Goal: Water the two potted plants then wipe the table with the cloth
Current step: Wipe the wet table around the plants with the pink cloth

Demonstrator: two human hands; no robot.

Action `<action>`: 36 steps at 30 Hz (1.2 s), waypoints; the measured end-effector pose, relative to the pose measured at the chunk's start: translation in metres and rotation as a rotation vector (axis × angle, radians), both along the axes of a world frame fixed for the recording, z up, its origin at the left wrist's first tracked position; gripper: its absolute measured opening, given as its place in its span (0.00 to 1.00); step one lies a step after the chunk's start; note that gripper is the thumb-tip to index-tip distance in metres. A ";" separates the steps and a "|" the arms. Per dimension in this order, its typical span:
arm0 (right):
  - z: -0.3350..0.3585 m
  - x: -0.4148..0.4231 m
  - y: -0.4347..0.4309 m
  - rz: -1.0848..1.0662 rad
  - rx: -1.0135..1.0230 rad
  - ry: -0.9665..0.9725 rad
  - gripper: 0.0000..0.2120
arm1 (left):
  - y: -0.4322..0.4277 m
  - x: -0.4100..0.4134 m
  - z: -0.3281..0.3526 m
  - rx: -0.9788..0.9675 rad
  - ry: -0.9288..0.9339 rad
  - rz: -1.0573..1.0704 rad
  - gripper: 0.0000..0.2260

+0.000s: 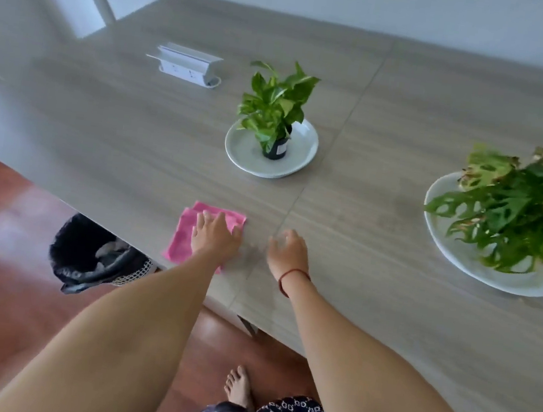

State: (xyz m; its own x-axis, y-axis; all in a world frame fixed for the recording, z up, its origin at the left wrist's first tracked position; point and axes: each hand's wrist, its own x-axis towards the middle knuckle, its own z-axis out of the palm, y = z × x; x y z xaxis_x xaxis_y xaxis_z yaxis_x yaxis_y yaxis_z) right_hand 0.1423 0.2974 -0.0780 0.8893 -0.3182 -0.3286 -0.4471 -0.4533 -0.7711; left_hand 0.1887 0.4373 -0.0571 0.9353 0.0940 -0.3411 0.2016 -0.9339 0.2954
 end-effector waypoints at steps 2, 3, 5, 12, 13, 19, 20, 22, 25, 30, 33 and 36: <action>-0.008 0.018 0.028 0.003 0.037 0.080 0.21 | 0.025 0.022 -0.001 -0.015 0.037 0.013 0.28; -0.011 0.026 0.042 0.013 0.037 0.111 0.22 | 0.039 0.039 -0.019 -0.021 0.084 0.039 0.29; -0.018 0.035 0.065 0.042 0.020 0.153 0.20 | 0.070 0.074 -0.070 -0.067 0.134 0.102 0.34; -0.022 0.061 0.116 -0.057 0.095 0.244 0.22 | 0.084 0.058 -0.027 -0.243 0.237 0.249 0.26; -0.021 0.066 0.120 -0.097 0.138 0.267 0.24 | 0.086 0.061 -0.030 -0.287 0.232 0.288 0.25; -0.020 0.073 0.128 -0.127 0.210 0.301 0.12 | 0.099 0.072 -0.029 -0.223 0.241 0.134 0.14; -0.020 0.072 0.127 -0.136 0.207 0.260 0.11 | 0.099 0.074 -0.029 -0.231 0.219 0.104 0.15; -0.014 0.068 0.121 -0.182 0.206 0.192 0.10 | 0.094 0.079 -0.028 -0.296 0.167 0.082 0.13; -0.006 0.063 0.096 -0.263 0.132 0.129 0.12 | 0.070 0.083 -0.020 -0.386 0.134 0.022 0.09; 0.003 0.043 0.039 -0.360 -0.040 0.047 0.10 | 0.011 0.078 -0.016 -0.549 0.242 -0.122 0.07; 0.005 0.028 0.005 -0.402 -0.123 0.058 0.10 | -0.023 0.071 -0.015 -0.609 0.316 -0.185 0.09; -0.001 0.014 -0.017 -0.437 -0.198 0.150 0.11 | -0.044 0.063 -0.026 -0.570 0.318 -0.222 0.09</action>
